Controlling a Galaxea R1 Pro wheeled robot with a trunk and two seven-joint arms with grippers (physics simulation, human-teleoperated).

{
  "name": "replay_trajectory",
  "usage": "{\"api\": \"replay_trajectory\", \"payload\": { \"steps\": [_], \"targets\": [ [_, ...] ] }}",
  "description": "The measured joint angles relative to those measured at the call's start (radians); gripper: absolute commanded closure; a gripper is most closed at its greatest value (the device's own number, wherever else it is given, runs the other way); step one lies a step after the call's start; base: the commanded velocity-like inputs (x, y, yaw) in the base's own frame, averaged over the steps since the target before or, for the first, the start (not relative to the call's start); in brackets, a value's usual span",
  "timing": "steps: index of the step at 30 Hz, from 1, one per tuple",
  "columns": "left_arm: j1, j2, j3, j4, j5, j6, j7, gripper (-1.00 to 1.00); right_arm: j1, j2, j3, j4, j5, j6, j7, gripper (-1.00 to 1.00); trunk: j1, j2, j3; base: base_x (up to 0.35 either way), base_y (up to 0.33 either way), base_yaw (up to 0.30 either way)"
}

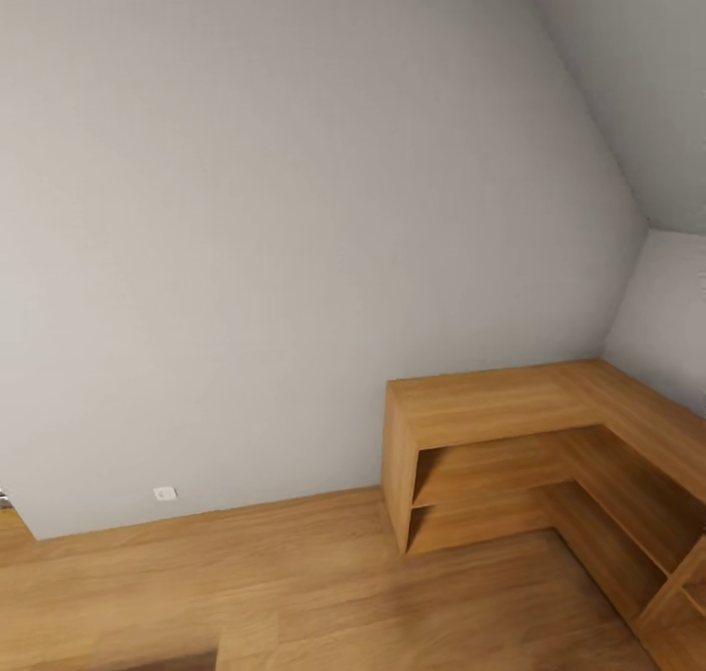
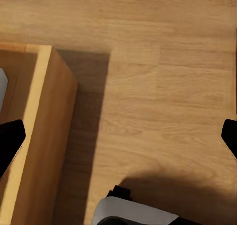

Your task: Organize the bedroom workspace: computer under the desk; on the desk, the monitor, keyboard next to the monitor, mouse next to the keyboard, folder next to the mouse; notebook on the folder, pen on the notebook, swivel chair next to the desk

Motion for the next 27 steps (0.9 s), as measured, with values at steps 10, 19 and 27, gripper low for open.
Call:
{"api": "replay_trajectory", "payload": {
  "steps": [10,19,27],
  "targets": [
    [0.011,-0.001,-0.001,0.001,0.000,-0.011,-0.005,-1.00,0.032,-0.002,-0.001,0.002,-0.002,-0.006,0.001,-1.00,0.000,-0.001,0.013,0.298,0.187,-0.116],
    [0.014,-0.007,-0.003,0.001,-0.002,-0.003,-0.063,-1.00,0.034,-0.001,-0.006,0.001,-0.013,0.037,0.001,-1.00,0.001,-0.001,0.022,0.194,0.155,-0.179],
    [0.014,-0.007,-0.003,0.001,-0.002,0.001,-0.074,-1.00,0.034,0.001,-0.006,0.000,-0.037,0.042,0.001,-1.00,0.001,-0.001,0.025,0.015,0.013,-0.049]
  ]
}}
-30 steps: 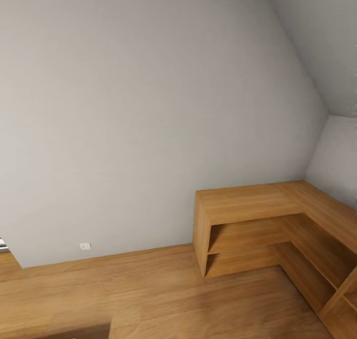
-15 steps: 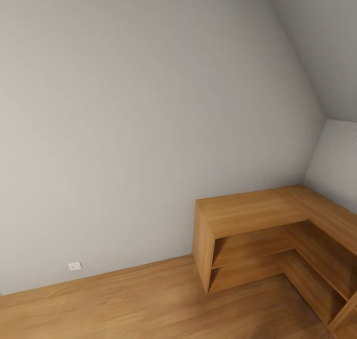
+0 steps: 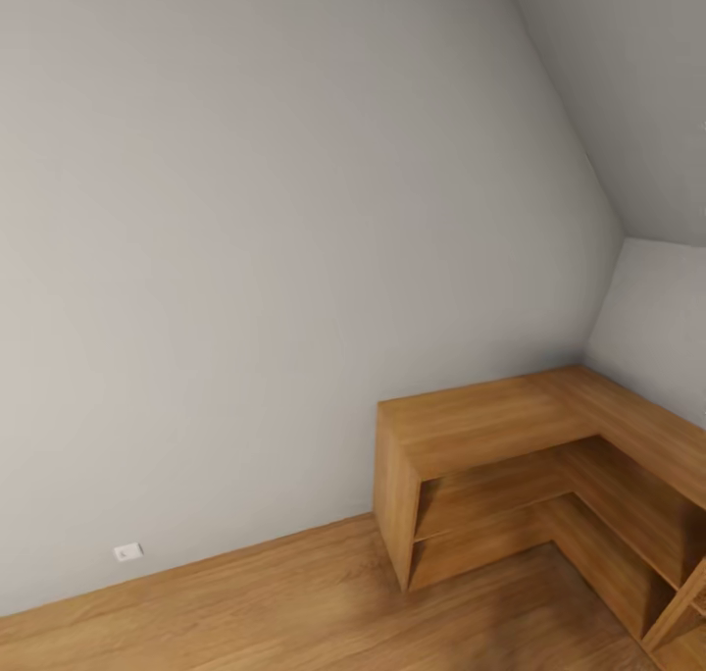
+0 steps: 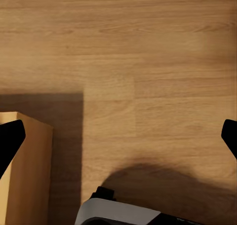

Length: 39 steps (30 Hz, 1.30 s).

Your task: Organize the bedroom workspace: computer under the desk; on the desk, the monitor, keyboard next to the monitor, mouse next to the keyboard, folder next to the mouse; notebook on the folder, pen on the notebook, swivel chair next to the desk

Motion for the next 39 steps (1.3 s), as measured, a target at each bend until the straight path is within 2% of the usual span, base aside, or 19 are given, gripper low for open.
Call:
{"api": "replay_trajectory", "payload": {
  "steps": [8,27,39],
  "targets": [
    [0.000,-0.002,-0.002,0.000,0.000,-0.004,0.000,-1.00,0.000,0.001,0.000,-0.001,-0.002,0.002,0.001,-1.00,0.000,0.000,0.000,0.069,-0.006,-0.208],
    [0.000,-0.002,-0.002,0.000,0.000,0.004,0.005,-1.00,0.000,0.002,0.002,-0.001,-0.002,0.008,0.004,-1.00,0.000,0.000,0.000,0.294,-0.134,-0.266],
    [0.000,-0.002,-0.001,0.000,0.000,0.005,0.007,-1.00,0.000,0.002,0.002,-0.001,-0.002,0.009,0.005,-1.00,0.000,0.000,0.000,0.050,-0.058,-0.283]
  ]
}}
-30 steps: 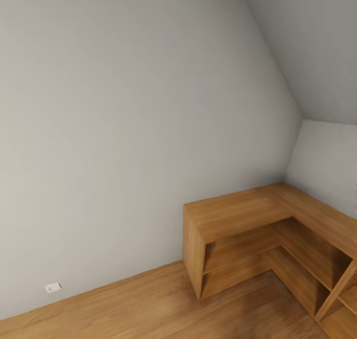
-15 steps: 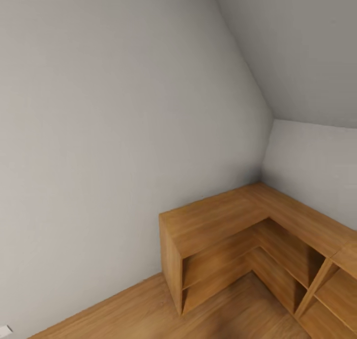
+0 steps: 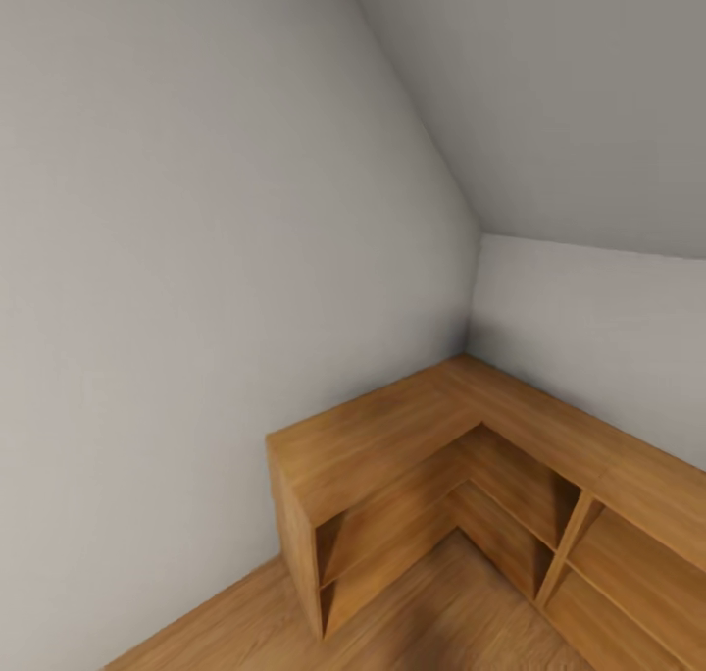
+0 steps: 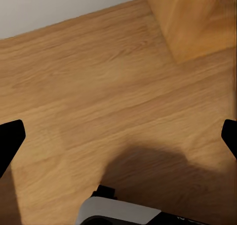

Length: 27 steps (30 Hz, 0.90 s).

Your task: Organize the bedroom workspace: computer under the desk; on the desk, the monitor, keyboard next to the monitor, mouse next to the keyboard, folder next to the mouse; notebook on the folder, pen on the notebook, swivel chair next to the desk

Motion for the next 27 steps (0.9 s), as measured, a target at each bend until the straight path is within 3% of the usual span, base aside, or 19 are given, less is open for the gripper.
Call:
{"api": "replay_trajectory", "payload": {
  "steps": [13,20,27],
  "targets": [
    [0.000,0.000,0.000,0.000,0.000,0.000,0.000,-1.00,0.000,0.001,-0.002,-0.006,-0.001,0.043,-0.001,-1.00,0.000,0.000,-0.001,0.000,-0.001,-0.291],
    [0.000,0.001,0.000,0.000,0.000,0.000,0.000,-1.00,0.000,0.004,-0.006,-0.009,-0.068,0.044,-0.001,-1.00,0.000,0.000,-0.008,0.000,0.000,-0.226],
    [0.000,0.002,0.000,0.000,0.000,0.000,0.000,-1.00,0.000,0.005,-0.006,-0.009,-0.077,0.043,0.000,-1.00,0.000,0.001,-0.016,0.000,0.000,-0.226]
  ]
}}
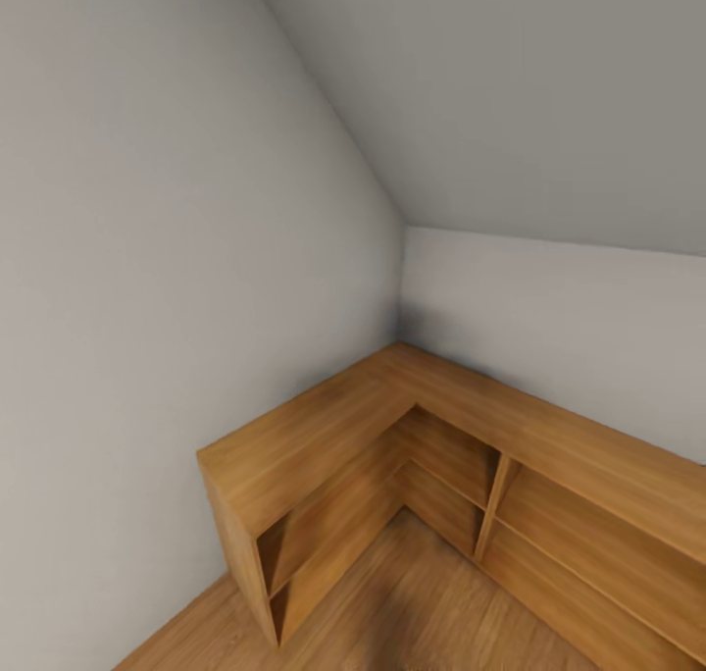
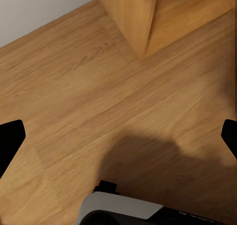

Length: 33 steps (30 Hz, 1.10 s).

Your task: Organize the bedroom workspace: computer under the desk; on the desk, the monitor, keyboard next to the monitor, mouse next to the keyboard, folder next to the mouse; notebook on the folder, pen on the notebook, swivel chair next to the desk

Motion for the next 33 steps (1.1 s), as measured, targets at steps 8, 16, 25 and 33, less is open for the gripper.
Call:
{"api": "replay_trajectory", "payload": {
  "steps": [8,16,25,33],
  "targets": [
    [0.000,0.000,0.001,0.000,0.000,0.000,0.000,-1.00,0.000,0.000,0.000,0.000,-0.001,-0.001,0.007,-1.00,0.000,0.000,-0.006,0.002,0.008,-0.260],
    [0.000,0.000,0.001,0.000,0.000,-0.001,0.000,-1.00,0.000,-0.001,0.000,0.000,-0.001,0.000,0.015,-1.00,0.000,0.000,-0.007,0.165,0.148,-0.287],
    [0.000,0.000,0.002,0.000,0.000,-0.001,0.000,-1.00,0.000,-0.001,0.000,0.000,-0.001,-0.001,0.016,-1.00,0.000,0.000,-0.007,0.019,0.012,-0.292],
    [0.000,0.000,0.001,0.000,0.000,-0.001,-0.001,-1.00,0.000,-0.002,0.000,0.000,-0.001,-0.001,0.015,-1.00,0.000,0.000,-0.007,0.063,0.007,-0.292]
  ]
}}
